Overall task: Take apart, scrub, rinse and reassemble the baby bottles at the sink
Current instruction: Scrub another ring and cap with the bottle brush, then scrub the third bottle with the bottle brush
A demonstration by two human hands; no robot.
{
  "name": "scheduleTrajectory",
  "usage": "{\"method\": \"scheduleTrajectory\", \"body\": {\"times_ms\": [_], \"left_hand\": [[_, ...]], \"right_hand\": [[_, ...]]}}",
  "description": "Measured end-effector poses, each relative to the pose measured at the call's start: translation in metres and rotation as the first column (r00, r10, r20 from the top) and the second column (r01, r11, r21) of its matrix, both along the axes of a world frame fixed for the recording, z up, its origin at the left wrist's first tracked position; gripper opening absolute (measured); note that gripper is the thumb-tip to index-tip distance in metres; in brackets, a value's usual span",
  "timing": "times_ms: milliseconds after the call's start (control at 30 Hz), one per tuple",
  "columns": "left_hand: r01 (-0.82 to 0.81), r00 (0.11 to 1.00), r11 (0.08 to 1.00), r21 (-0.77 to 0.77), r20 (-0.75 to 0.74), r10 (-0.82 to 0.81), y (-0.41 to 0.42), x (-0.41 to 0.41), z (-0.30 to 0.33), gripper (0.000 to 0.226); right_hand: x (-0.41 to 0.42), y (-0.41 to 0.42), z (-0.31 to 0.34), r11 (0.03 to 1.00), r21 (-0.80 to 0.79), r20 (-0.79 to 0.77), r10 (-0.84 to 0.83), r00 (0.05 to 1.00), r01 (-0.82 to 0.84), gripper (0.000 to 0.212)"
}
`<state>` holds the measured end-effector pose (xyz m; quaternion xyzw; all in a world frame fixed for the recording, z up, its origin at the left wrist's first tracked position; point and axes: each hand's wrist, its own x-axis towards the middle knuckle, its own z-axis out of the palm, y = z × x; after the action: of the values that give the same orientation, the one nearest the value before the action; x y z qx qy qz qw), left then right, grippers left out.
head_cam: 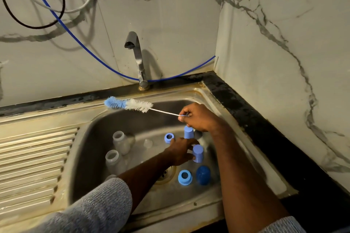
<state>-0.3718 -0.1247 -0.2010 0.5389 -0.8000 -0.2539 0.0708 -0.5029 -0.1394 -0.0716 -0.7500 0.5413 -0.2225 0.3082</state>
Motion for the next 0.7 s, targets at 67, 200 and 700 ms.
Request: {"method": "scheduleTrajectory", "body": {"times_ms": [67,200,700], "left_hand": [[-0.003,1.0,1.0,0.012,-0.023,0.003,0.0,0.002,0.0,0.064],[-0.037,0.994,0.999,0.0,-0.106,0.037,0.007,0.02,0.021,0.065],[-0.107,0.934,0.992,-0.067,0.336,0.123,0.122,0.176,0.115,0.05]], "right_hand": [[-0.002,-0.002,-0.002,1.0,-0.001,0.007,-0.016,1.0,0.016,0.005],[-0.002,-0.005,-0.005,0.999,-0.015,0.013,-0.03,0.999,0.031,0.013],[0.022,0.002,-0.009,0.997,-0.028,0.012,0.072,0.997,-0.071,0.006]]}}
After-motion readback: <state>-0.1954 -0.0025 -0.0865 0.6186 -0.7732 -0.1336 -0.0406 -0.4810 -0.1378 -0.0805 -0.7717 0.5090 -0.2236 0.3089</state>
